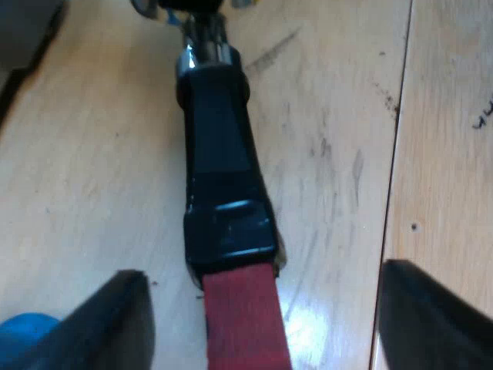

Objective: Put the handle in the coffee machine

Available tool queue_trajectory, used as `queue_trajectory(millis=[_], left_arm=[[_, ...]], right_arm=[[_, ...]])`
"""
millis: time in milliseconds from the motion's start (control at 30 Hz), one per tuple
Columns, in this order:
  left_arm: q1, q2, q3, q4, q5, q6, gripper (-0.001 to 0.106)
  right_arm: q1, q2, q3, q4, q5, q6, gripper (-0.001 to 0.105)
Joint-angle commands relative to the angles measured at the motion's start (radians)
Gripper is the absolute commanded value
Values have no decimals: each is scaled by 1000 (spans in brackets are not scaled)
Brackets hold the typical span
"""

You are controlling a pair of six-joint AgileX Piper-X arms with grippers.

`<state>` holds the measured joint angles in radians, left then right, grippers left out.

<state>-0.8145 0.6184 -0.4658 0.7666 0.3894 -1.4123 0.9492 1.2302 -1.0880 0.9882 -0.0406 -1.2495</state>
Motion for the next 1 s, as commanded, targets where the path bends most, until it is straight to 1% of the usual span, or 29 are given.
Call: queue_trajectory(millis=[33, 200, 333, 500, 667, 1000], left_arm=[[-3, 49, -2, -40, 4, 11, 60], [-3, 118, -2, -62, 4, 11, 60], [-3, 142, -2, -94, 4, 11, 60], [-3, 143, -2, -118, 4, 11, 60], [-3, 143, -2, -115, 4, 11, 60], [-3, 143, 27, -118, 4, 11, 60]], right_arm=[[0, -20, -18, 9, -20, -2, 0], [0, -37, -18, 41, -21, -2, 0], [0, -50, -18, 41, -19, -2, 0], [0, -50, -18, 41, -17, -2, 0], [0, -50, -18, 41, -17, -2, 0], [0, -50, -18, 41, -17, -2, 0]])
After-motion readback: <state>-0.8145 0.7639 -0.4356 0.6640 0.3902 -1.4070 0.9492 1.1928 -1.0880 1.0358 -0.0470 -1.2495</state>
